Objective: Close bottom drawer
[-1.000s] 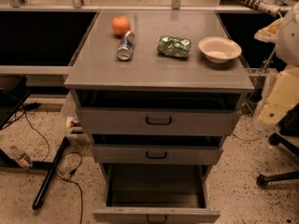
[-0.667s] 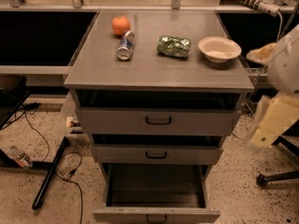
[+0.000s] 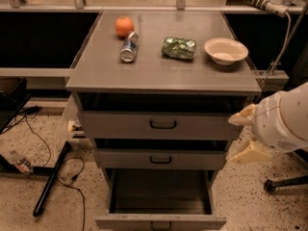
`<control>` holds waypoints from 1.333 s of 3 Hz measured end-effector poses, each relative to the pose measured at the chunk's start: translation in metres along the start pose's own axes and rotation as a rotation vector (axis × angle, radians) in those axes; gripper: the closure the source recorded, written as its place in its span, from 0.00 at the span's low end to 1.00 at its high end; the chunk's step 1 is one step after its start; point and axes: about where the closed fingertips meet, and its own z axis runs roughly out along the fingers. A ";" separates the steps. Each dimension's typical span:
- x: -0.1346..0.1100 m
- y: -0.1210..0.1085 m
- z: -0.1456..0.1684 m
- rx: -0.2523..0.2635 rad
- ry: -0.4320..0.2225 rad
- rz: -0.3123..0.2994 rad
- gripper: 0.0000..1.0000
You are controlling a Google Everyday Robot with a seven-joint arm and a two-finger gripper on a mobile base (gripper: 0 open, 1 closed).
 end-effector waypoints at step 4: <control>0.025 -0.002 0.056 0.001 -0.013 -0.001 1.00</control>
Offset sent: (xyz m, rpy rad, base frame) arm 0.0215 -0.0091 -0.0392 -0.0002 0.0173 -0.0192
